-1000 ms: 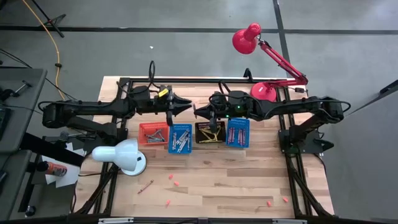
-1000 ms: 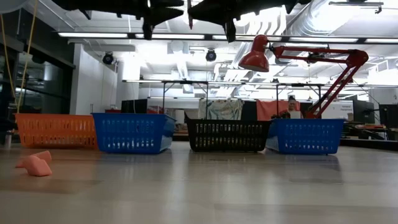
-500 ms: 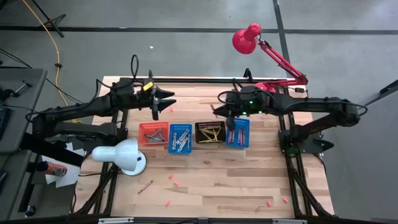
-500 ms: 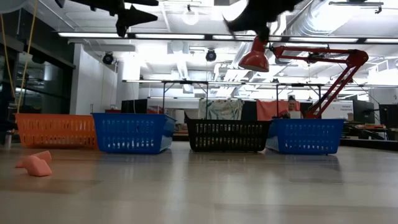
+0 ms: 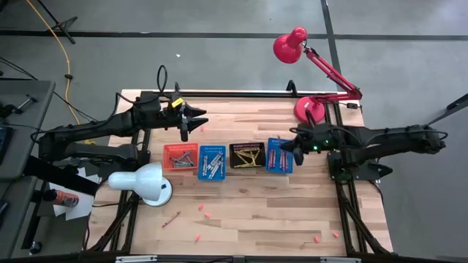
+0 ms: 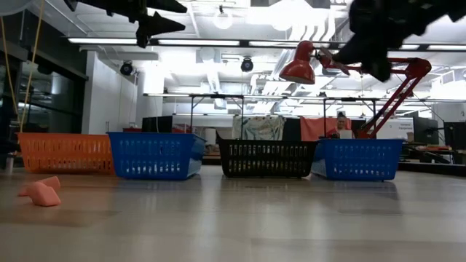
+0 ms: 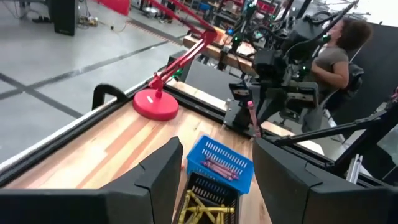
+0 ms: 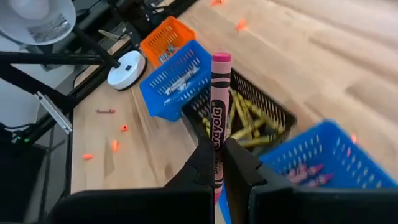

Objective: Sort crayons
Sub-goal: Put the bottom pink crayon into the right blue bin

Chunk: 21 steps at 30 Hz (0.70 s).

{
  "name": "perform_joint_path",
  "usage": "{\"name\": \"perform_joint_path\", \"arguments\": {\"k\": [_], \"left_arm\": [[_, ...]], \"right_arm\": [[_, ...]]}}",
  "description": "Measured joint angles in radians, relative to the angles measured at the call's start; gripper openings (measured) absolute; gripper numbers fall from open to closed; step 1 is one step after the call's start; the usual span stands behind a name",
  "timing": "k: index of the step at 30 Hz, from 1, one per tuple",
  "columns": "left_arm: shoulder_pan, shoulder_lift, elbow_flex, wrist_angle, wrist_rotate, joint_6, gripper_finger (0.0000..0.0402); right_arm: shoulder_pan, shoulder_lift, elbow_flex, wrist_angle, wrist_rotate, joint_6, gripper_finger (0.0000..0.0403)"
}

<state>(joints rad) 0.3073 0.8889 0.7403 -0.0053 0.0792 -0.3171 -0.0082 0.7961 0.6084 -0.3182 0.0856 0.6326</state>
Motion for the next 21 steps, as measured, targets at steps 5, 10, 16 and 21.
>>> {"name": "perform_joint_path", "arguments": {"k": [5,10,16,21], "left_arm": [[0.0,0.006,0.0,-0.002,-0.003,-0.005,0.0182],[0.0,0.006,0.0,-0.006,-0.003,-0.005,0.0182],[0.0,0.006,0.0,-0.055,-0.004,-0.005,0.0182],[0.0,0.006,0.0,-0.105,-0.004,-0.005,0.0182]], "right_arm": [[0.05,-0.029,-0.034,-0.002,0.074,0.094,0.0],[0.053,0.031,0.018,0.011,0.122,0.206,0.0],[0.053,0.169,0.032,-0.08,0.191,0.524,0.0],[0.06,0.316,0.032,-0.134,0.169,0.742,0.0]]}}
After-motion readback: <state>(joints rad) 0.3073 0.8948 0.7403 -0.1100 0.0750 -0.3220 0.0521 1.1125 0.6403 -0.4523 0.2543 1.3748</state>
